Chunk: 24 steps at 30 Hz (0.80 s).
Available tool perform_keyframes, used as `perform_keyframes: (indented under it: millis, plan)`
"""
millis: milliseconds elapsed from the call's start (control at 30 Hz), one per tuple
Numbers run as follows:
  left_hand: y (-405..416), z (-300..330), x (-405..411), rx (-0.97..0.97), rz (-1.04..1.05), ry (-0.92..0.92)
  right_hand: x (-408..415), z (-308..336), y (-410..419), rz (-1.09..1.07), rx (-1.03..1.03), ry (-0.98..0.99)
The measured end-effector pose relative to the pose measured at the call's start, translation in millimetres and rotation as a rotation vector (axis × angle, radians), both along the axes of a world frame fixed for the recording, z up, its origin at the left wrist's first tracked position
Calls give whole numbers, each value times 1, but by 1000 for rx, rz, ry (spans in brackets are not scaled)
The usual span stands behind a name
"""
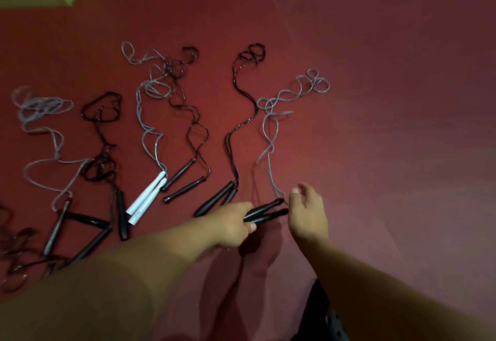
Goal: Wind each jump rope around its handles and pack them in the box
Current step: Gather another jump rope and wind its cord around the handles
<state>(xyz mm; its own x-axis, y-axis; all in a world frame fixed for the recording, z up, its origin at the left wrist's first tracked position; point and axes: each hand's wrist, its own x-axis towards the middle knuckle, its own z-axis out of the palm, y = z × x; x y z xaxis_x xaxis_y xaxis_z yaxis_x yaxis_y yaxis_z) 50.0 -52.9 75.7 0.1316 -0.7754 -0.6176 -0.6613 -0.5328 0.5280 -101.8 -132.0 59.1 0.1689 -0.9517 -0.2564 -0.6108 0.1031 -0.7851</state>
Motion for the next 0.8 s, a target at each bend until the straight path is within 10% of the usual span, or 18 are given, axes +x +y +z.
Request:
perform_keyframes:
  millis: [333, 800]
  plan:
    - [49, 179, 38, -109, 68, 1, 55, 164, 16, 319, 85, 106]
    - [155, 314, 78, -574, 729, 697, 78, 313, 93, 776, 321, -372]
